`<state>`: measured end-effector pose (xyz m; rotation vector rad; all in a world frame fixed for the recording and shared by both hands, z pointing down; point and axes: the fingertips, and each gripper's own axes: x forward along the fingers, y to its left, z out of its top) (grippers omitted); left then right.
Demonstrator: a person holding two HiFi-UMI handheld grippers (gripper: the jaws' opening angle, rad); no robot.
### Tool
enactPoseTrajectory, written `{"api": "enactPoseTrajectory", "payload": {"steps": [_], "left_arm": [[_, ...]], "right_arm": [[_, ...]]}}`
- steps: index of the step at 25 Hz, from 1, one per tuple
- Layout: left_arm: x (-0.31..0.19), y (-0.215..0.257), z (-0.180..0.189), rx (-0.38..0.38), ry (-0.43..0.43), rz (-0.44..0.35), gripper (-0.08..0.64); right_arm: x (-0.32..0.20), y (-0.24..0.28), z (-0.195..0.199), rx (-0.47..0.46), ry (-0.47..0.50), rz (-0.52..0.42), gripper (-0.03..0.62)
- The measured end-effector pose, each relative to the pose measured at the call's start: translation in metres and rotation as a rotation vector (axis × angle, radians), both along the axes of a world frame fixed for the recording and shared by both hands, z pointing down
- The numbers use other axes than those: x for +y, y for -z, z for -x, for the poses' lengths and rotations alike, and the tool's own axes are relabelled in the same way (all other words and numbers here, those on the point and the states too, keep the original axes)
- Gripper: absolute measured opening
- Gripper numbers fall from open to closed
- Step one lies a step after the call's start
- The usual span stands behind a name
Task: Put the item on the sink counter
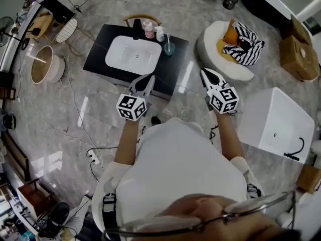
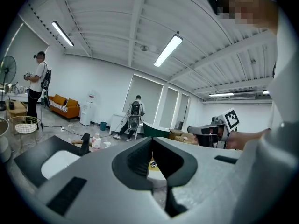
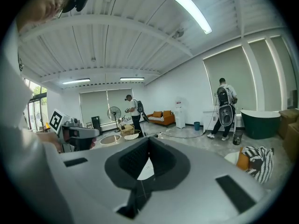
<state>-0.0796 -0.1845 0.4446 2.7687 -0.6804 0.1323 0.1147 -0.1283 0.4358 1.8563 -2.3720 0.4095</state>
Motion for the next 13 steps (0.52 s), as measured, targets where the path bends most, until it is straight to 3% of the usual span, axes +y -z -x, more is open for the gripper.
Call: {"api": "enactPoseTrajectory", "payload": {"steps": [13], "left_arm": [[-0.003,0.000,0.008,-0.010,-0.006,-0.010,0.005]], "right_arm": [[-0.006,0.001,0.012,-0.017,0.006,0.000,0.006]]}}
